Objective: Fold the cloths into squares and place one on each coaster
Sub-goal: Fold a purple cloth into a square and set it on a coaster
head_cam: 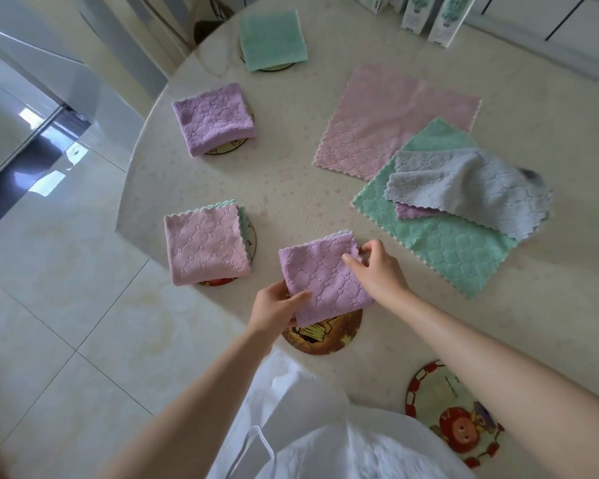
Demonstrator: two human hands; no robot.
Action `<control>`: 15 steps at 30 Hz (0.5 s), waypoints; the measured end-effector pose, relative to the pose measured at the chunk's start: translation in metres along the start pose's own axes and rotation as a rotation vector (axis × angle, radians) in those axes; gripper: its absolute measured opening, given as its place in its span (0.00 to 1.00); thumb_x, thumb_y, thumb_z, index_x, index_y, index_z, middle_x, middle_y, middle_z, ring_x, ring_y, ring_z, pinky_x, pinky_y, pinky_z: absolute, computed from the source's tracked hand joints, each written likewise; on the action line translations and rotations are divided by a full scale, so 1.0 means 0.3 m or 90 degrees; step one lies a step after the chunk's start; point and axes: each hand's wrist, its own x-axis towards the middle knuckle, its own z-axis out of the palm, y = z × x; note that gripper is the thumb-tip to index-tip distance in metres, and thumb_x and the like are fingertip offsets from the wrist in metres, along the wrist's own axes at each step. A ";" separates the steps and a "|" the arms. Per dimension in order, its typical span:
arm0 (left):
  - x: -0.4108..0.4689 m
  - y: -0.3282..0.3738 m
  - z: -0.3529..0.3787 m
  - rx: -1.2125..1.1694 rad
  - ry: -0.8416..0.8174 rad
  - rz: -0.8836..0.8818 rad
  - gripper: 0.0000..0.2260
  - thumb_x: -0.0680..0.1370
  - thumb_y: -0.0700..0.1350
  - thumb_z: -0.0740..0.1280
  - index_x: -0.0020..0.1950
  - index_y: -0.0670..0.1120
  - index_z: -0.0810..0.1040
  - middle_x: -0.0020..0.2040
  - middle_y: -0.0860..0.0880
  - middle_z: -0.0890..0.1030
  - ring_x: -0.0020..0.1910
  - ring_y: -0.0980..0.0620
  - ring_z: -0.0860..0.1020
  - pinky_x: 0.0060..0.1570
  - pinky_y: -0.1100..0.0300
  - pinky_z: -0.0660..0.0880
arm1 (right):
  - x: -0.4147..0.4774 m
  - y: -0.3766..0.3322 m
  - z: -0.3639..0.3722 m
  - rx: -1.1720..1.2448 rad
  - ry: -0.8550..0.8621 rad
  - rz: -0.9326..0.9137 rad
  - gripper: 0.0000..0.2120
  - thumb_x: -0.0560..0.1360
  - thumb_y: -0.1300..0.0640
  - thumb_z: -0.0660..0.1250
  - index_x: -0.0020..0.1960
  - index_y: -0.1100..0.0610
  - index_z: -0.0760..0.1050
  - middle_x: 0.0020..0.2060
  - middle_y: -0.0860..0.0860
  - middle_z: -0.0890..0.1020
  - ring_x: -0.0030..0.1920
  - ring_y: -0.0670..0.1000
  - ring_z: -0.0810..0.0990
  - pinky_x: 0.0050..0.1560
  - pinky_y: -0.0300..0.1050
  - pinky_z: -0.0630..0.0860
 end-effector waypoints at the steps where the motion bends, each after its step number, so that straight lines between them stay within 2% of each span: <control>1: 0.006 -0.016 -0.002 0.022 0.033 0.006 0.10 0.72 0.42 0.74 0.51 0.41 0.79 0.46 0.42 0.84 0.41 0.47 0.84 0.40 0.50 0.82 | -0.026 0.007 -0.002 -0.012 -0.011 -0.016 0.24 0.73 0.39 0.64 0.59 0.55 0.64 0.52 0.51 0.77 0.51 0.56 0.77 0.48 0.50 0.75; 4: 0.026 -0.049 0.000 0.153 0.127 0.039 0.11 0.67 0.49 0.77 0.42 0.45 0.79 0.39 0.46 0.84 0.38 0.47 0.84 0.39 0.48 0.82 | -0.097 0.042 0.008 -0.085 -0.012 -0.050 0.36 0.70 0.38 0.68 0.68 0.54 0.58 0.64 0.53 0.70 0.60 0.56 0.74 0.53 0.50 0.73; 6: 0.030 -0.054 0.002 0.259 0.171 0.071 0.12 0.66 0.51 0.77 0.39 0.47 0.78 0.35 0.50 0.83 0.36 0.49 0.82 0.40 0.51 0.81 | -0.117 0.070 0.021 -0.119 0.006 -0.043 0.39 0.69 0.39 0.70 0.70 0.54 0.56 0.66 0.54 0.68 0.63 0.57 0.71 0.55 0.51 0.73; 9: 0.024 -0.049 0.003 0.341 0.201 0.106 0.12 0.67 0.51 0.76 0.38 0.47 0.76 0.33 0.51 0.82 0.35 0.51 0.81 0.37 0.54 0.79 | -0.118 0.090 0.022 -0.093 0.032 0.006 0.36 0.69 0.43 0.72 0.68 0.55 0.60 0.64 0.55 0.70 0.61 0.57 0.73 0.55 0.51 0.72; 12: 0.009 -0.028 0.014 0.398 0.228 0.137 0.10 0.68 0.49 0.75 0.41 0.47 0.76 0.36 0.53 0.79 0.37 0.52 0.77 0.35 0.57 0.74 | -0.123 0.083 0.025 -0.066 0.048 0.026 0.30 0.70 0.47 0.72 0.65 0.56 0.65 0.60 0.55 0.73 0.57 0.56 0.75 0.54 0.48 0.72; 15: 0.002 0.010 0.031 0.363 0.217 0.095 0.08 0.70 0.47 0.72 0.41 0.46 0.76 0.38 0.51 0.78 0.39 0.51 0.75 0.35 0.59 0.71 | -0.127 0.070 0.037 -0.031 0.038 0.054 0.25 0.71 0.51 0.71 0.63 0.58 0.67 0.58 0.55 0.75 0.57 0.56 0.75 0.54 0.46 0.71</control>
